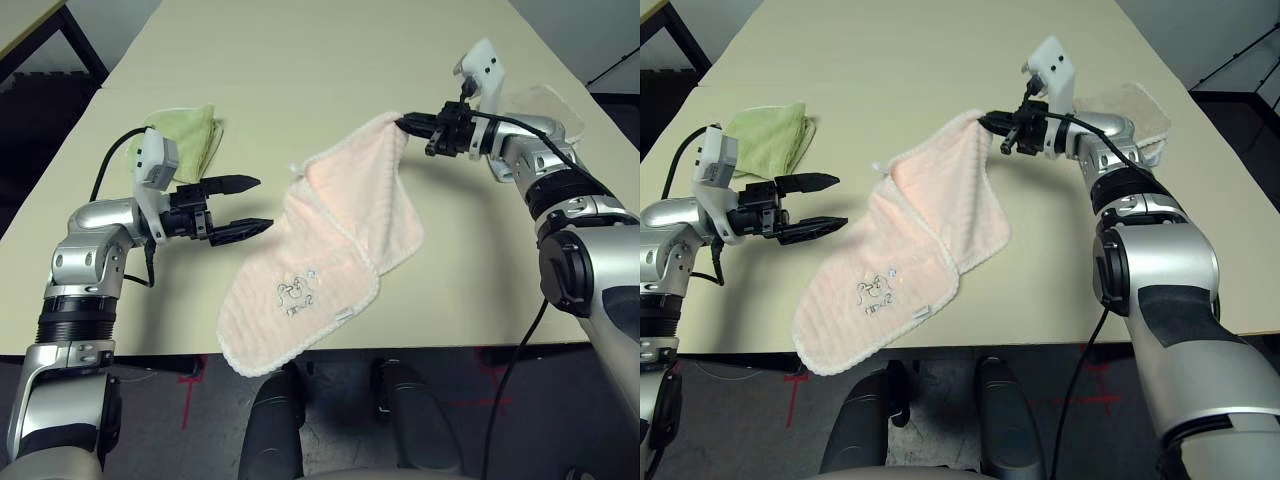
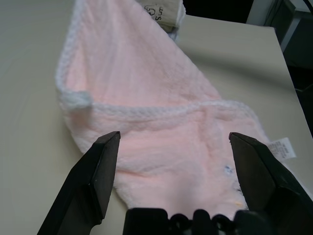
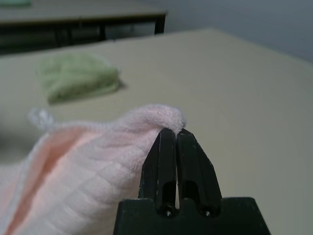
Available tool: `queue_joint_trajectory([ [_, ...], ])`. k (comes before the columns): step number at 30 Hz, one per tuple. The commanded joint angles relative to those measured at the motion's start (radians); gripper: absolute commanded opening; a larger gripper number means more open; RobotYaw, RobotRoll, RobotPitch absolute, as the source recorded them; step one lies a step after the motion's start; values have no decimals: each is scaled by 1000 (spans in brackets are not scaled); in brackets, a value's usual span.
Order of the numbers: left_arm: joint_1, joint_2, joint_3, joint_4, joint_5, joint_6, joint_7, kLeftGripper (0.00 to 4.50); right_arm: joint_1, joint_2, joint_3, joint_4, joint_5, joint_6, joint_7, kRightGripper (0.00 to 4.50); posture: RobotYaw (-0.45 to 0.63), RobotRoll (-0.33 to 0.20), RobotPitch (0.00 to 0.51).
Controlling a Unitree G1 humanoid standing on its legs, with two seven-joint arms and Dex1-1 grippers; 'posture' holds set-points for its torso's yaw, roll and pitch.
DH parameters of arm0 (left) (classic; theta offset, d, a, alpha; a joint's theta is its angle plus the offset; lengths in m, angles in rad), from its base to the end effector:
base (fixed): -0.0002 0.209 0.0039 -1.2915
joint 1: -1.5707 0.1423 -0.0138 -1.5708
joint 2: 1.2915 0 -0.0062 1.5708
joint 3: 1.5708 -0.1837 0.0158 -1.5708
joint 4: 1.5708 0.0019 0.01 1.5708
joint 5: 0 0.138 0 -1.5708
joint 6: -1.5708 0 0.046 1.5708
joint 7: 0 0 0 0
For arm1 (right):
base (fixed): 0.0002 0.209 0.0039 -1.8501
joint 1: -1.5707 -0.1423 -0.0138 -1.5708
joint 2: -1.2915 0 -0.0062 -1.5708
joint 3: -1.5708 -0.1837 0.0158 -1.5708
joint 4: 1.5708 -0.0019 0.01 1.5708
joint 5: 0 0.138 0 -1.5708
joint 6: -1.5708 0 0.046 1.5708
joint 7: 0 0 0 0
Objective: Fold the towel and set it aside.
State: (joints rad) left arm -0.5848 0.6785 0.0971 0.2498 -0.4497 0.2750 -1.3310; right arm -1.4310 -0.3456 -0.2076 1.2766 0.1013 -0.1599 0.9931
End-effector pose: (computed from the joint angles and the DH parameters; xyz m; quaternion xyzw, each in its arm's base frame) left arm 0.2895 0.2741 0.1905 0.0991 -0.0112 -0.5625 0.8208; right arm 0.3808 -0.1779 0.2725 -0.0779 -0.1490 0.4353 0.8844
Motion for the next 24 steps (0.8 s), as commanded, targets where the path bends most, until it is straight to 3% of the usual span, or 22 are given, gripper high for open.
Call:
queue_joint_trajectory([
  [1,-6,-23,-12,-15,-12,8,16,4500,-92,28,-76,-29,90,81,-101,28,-87,0,157],
  [8,-17,-66,-16,15,2,-1,49,4500,-221,66,-136,-57,177,172,-162,28,-86,0,153],
  [14,-21,-31,-42,86,67,-130,-10,4500,-296,51,-161,-67,220,185,-170,28,-99,0,153],
  [19,-45,-32,-58,177,169,-288,67,4500,-366,34,-169,-66,233,191,-187,28,-97,0,154],
  [24,-61,-82,-55,167,146,-269,98,4500,-421,26,-167,-59,235,196,-223,28,-86,0,153],
])
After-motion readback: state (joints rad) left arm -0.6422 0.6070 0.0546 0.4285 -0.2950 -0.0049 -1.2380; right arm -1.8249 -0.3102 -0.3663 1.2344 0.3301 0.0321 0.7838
